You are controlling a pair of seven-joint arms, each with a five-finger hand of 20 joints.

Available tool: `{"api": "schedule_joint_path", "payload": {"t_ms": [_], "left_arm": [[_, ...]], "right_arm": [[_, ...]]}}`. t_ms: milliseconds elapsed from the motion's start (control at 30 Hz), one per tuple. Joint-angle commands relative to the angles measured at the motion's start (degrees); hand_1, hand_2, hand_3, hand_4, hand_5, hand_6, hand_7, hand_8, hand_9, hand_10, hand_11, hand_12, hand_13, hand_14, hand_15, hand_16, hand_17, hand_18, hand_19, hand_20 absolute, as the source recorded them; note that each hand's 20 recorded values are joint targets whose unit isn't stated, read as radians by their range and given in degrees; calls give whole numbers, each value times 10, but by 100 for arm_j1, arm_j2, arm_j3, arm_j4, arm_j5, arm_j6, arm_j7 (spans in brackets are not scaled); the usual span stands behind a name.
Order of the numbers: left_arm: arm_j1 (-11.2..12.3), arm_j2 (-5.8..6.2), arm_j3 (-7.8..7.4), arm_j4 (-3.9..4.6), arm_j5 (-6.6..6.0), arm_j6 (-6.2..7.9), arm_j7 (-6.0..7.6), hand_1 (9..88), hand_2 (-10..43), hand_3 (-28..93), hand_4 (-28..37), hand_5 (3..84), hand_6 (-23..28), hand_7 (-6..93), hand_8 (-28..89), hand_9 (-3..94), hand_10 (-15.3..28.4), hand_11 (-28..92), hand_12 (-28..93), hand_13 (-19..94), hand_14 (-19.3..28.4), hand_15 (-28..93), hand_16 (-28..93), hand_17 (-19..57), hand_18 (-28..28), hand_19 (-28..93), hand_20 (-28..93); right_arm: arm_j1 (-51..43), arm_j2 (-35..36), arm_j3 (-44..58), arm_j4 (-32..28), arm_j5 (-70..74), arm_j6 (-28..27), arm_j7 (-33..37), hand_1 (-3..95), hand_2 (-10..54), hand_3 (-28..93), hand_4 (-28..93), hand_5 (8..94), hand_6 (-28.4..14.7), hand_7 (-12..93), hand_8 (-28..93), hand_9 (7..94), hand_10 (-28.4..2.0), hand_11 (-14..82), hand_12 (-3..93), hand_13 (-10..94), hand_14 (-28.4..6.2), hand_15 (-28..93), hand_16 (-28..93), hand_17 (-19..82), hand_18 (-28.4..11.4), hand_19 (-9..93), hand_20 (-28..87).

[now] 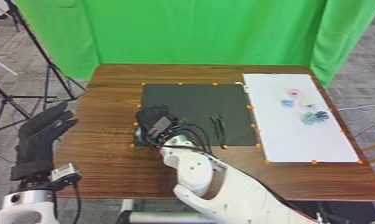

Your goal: Arrange flowers

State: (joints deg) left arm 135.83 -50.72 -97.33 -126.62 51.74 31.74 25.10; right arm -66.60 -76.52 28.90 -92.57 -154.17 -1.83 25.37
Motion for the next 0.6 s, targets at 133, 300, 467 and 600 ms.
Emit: {"api": "schedule_joint_path", "payload": {"t_ms": [133,300,467,600], "left_arm": [[51,178,162,6,-114,92,134,264,59,846,-170,408,104,163,-111,343,198,379,62,252,272,657,-177,-94,219,602,28],[19,41,38,10,-31,-45,-38,265,58,846,-170,407,104,164,-111,343,198,380,62,251,272,658,-176,-95,219,601,28],[424,-32,-161,-58,-166,131,100,263,57,847,-170,407,104,164,-111,343,197,380,62,251,272,658,-176,-96,218,601,28],[763,-116,-373,-136,-219,260,181,258,58,847,-173,407,104,164,-112,346,198,384,63,255,275,660,-176,-96,219,602,30]], "right_arm": [[-218,-18,309,-96,-130,-182,-187,412,-95,798,-283,714,-57,225,38,764,-125,327,256,765,-65,660,195,391,-183,911,-191],[-239,-177,469,-98,-239,-320,-310,406,-95,802,-283,711,-57,223,19,758,-132,337,245,758,-69,665,192,387,-186,907,-185],[-440,-226,615,-431,-256,-542,-490,391,-95,813,-274,705,-61,224,-49,741,-147,360,216,746,-78,675,189,385,-189,902,-176],[-583,-194,727,-786,-172,-944,-677,373,-85,811,-260,697,-67,225,-105,731,-157,367,199,736,-85,681,183,375,-196,896,-169]]}}
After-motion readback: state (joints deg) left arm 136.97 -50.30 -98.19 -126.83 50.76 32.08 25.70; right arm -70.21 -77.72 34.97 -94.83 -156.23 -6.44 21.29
